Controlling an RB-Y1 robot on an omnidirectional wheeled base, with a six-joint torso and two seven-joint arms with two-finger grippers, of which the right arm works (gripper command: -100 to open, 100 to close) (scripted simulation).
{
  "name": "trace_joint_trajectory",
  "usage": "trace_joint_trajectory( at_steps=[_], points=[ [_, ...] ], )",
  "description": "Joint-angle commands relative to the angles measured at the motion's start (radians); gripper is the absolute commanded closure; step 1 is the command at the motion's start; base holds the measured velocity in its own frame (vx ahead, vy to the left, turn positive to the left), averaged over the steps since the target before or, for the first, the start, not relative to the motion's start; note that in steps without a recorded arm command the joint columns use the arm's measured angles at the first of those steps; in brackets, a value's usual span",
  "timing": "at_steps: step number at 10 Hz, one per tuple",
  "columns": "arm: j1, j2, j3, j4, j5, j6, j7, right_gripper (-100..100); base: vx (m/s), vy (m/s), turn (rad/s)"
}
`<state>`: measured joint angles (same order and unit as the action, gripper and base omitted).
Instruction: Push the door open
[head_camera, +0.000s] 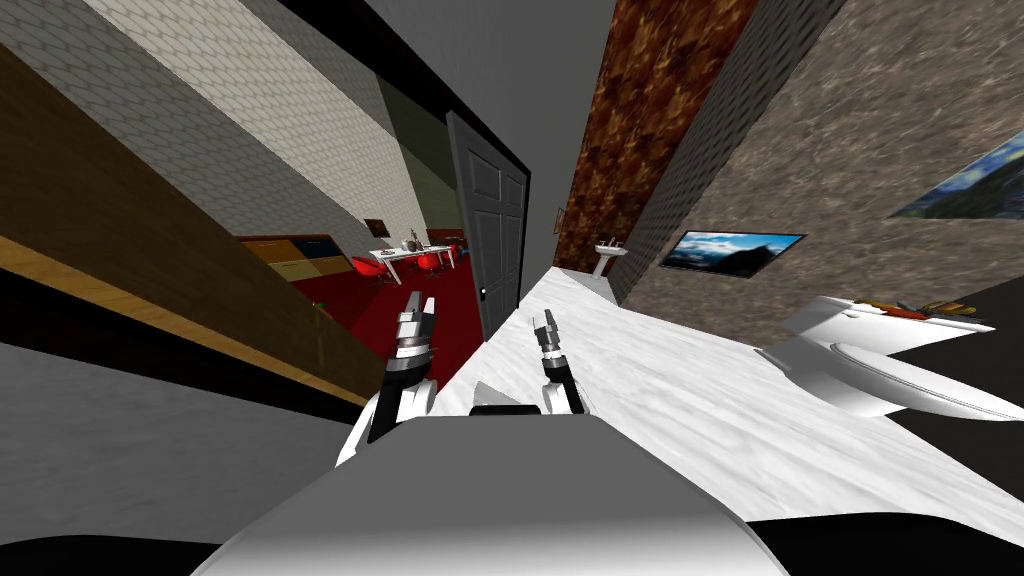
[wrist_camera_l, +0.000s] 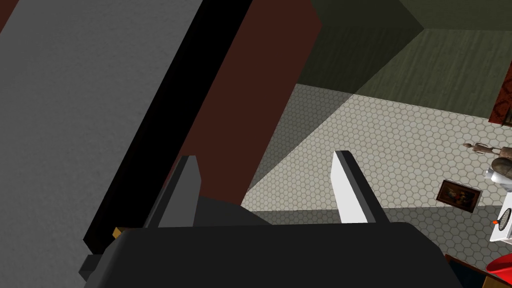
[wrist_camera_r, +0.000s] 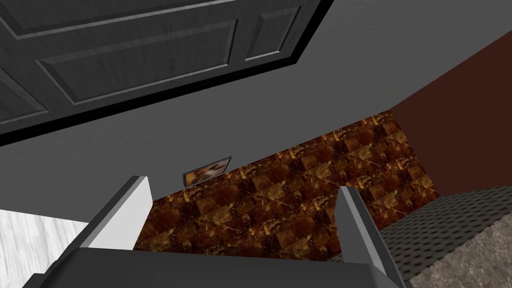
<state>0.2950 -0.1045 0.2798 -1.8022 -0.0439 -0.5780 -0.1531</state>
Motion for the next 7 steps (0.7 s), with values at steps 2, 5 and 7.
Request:
trace_joint_trajectory(
  at_steps=[2, 5, 7],
  points=[
    [-0.021, -0.002, 0.037, 0.058, 0.007, -0.011, 0.002, -100, 0.133, 0.005, 0.008],
    [-0.038, -0.005, 0.066, 0.103, 0.012, -0.019, 0.003, -100, 0.128, -0.001, 0.007],
    [-0.055, -0.007, 0.097, 0.150, 0.017, -0.028, 0.004, -100, 0.118, 0.003, 0.007]
  ],
)
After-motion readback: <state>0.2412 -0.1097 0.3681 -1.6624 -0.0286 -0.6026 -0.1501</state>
